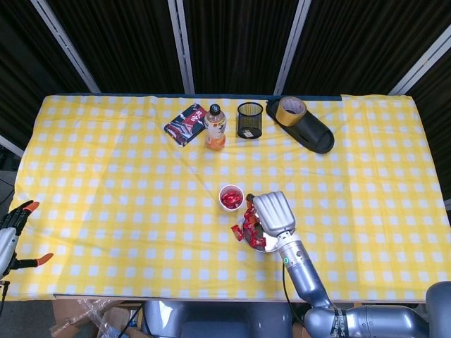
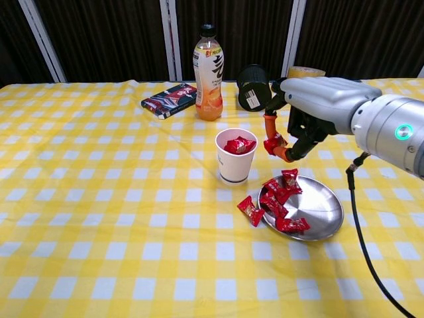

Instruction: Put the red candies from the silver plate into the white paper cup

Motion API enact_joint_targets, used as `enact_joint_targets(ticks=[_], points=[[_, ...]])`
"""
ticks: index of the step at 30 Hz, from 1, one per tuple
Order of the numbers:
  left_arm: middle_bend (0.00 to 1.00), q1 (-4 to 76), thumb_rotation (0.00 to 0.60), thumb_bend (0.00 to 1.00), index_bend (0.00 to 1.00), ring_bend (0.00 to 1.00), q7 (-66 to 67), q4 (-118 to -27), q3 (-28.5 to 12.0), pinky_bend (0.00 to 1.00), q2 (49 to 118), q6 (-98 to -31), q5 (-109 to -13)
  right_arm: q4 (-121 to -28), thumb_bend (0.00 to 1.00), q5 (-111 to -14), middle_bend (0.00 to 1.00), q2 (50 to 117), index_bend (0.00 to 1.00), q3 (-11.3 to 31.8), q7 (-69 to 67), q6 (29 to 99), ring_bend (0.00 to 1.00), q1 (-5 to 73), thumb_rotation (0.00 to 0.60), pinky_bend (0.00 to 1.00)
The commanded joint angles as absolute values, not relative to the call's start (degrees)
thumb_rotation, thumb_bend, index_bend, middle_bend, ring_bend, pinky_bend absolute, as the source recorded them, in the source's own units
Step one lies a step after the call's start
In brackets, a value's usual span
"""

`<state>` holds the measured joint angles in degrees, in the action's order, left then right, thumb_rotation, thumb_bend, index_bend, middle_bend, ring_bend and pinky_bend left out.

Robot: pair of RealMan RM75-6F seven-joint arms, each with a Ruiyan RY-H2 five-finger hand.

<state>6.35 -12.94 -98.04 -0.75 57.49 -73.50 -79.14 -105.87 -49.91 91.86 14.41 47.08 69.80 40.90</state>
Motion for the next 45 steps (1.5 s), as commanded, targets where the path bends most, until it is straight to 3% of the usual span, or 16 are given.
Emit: enact_joint_targets(ticks=[1, 23, 45], points=[[0.0, 6.5, 0.6, 0.02, 0.0, 0.0, -13.0, -98.0, -0.8, 0.0, 57.4, -73.3, -79.1, -103.9, 0.48, -48.3, 0.97, 93.2, 0.56, 15.4, 47.0, 68.9, 1.0, 42.2, 0.6, 0.95], [0.0, 6.7, 0.6, 0.02, 0.0, 0.0, -14.2, -98.1, -0.9, 0.0, 57.0, -72.7, -78.8, -95.0, 0.48, -43.3, 0.97, 98.9, 0.56, 17.3, 46.0, 67.3, 1.0, 48.4, 0.6, 0.95], [0.0, 6.7, 0.6, 0.03, 0.0, 0.0, -14.2, -98.2, -1.0, 0.0, 57.0, -72.7, -78.5, -96.5, 0.39, -44.6, 0.97, 98.6, 0.39, 16.3, 45.4, 70.1, 1.0, 49.0, 0.6, 0.95]])
